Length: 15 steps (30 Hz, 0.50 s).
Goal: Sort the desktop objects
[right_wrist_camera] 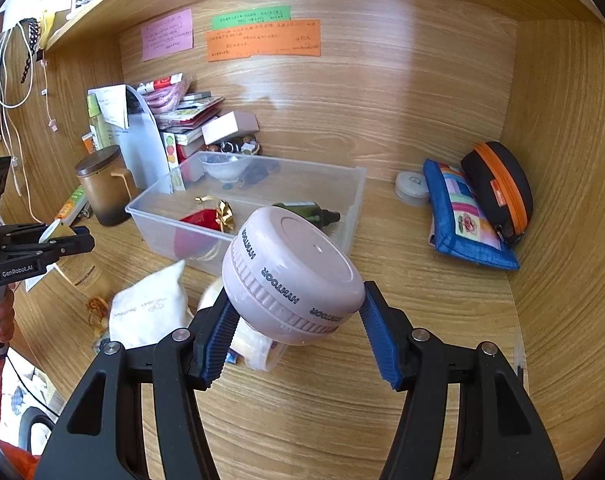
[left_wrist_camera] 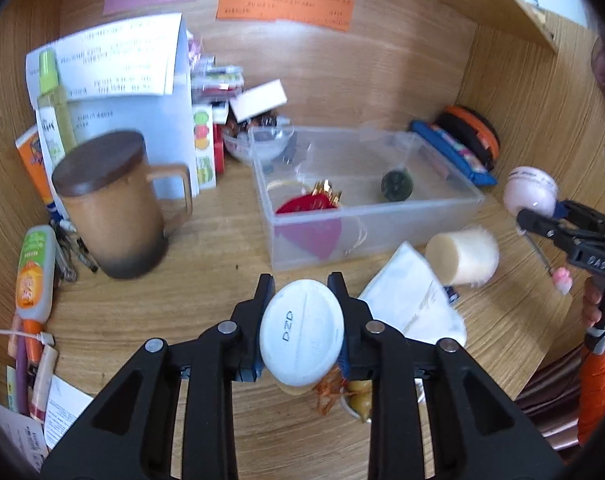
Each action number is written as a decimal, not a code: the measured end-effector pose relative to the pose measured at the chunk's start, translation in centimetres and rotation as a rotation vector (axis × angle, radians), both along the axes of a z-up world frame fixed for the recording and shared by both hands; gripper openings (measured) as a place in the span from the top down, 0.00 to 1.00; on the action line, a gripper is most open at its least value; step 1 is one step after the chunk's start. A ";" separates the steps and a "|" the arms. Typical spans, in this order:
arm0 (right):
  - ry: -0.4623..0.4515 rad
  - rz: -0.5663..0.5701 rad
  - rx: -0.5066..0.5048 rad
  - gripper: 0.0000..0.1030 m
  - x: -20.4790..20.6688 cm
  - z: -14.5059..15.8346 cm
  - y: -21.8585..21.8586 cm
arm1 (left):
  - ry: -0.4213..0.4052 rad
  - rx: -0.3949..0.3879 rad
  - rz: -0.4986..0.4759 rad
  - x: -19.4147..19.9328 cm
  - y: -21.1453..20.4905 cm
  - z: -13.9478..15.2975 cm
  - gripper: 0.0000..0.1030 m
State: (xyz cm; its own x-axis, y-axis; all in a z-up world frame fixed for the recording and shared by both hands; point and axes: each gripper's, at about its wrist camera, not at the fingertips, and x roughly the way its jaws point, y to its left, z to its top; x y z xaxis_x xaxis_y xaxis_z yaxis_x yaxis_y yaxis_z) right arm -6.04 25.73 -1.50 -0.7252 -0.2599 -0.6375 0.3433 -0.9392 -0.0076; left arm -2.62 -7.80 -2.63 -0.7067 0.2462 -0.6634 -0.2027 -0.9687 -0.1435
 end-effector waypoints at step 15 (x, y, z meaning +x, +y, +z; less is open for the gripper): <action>0.033 0.041 -0.022 0.45 -1.7 3.0 -1.4 | 0.109 0.033 -0.035 -2.2 0.7 6.2 0.75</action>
State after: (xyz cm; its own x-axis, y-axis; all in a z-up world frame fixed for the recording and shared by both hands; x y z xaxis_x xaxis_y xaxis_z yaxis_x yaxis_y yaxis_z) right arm -7.73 24.30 1.53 -0.7342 -0.3037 -0.6072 0.3817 -0.9243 0.0008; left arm -4.85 -7.09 3.60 -0.7647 0.2924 -0.5742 -0.2523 -0.9558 -0.1507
